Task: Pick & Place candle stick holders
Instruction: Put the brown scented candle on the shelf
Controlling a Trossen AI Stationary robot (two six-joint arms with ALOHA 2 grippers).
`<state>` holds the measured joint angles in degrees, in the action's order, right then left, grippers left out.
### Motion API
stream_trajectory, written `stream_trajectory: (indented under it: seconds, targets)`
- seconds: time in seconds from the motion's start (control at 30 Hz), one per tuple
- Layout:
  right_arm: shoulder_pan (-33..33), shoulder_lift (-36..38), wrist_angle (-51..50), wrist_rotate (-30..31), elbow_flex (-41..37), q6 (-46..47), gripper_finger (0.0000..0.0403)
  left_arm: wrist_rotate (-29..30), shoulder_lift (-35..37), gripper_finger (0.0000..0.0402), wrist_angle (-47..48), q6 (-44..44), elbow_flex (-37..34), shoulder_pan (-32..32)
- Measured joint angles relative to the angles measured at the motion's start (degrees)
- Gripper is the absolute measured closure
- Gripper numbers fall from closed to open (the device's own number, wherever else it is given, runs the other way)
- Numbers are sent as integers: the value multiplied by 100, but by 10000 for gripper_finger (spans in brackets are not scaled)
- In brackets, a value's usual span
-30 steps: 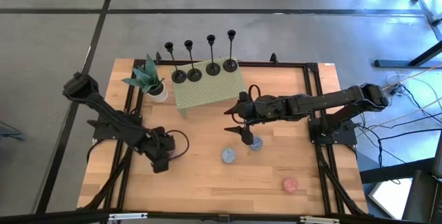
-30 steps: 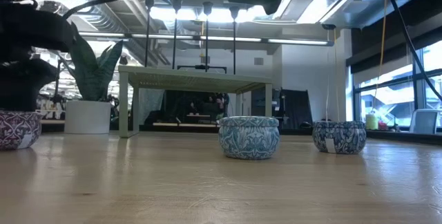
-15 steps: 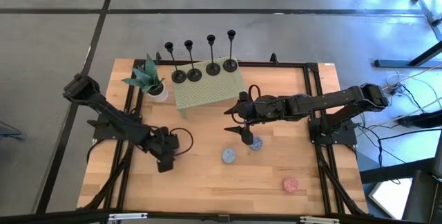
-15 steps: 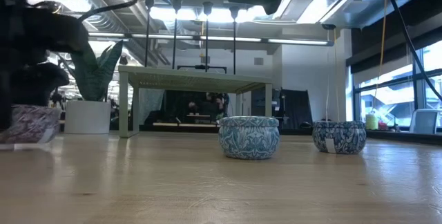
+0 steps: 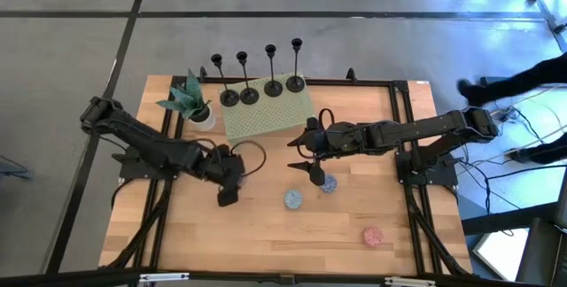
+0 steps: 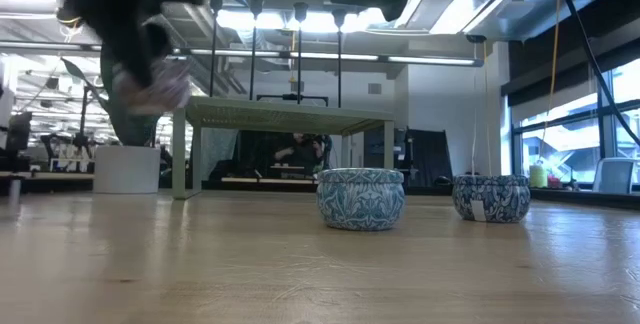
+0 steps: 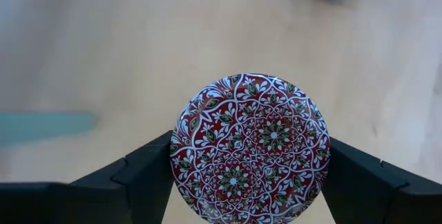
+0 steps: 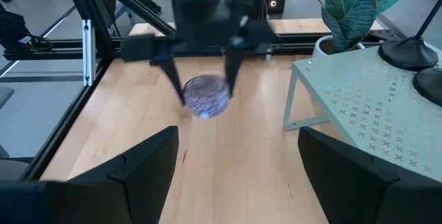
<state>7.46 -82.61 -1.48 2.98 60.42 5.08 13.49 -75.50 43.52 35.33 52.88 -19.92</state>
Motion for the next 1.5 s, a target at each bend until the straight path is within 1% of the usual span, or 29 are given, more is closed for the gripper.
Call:
stream_trajectory:
  seconds: [0.1,0.2,0.3,0.4,0.57,0.9,1.1,1.27,1.5]
  targets:
    - [0,0,0,-1,0,0,100,298,0,103,687,-322,526,303]
    - [0,0,0,-2,0,1,100,557,2,103,1163,-652,957,589]
    - [0,0,0,-2,0,0,100,646,2,103,1414,-938,1217,876]
    - [0,0,0,-2,0,1,100,648,2,103,1463,-1149,1376,1146]
    - [0,0,0,-4,0,0,100,654,2,103,1508,-1348,1436,1618]
    - [0,0,0,-13,0,2,100,797,2,102,1555,-1274,1436,2435]
    - [0,0,0,-12,0,0,100,792,2,102,1583,-1342,1401,2716]
    - [0,0,0,-11,0,0,100,788,2,102,1624,-1340,1162,2883]
    - [1,0,0,-11,0,0,100,794,2,102,1581,-1445,1086,2950]
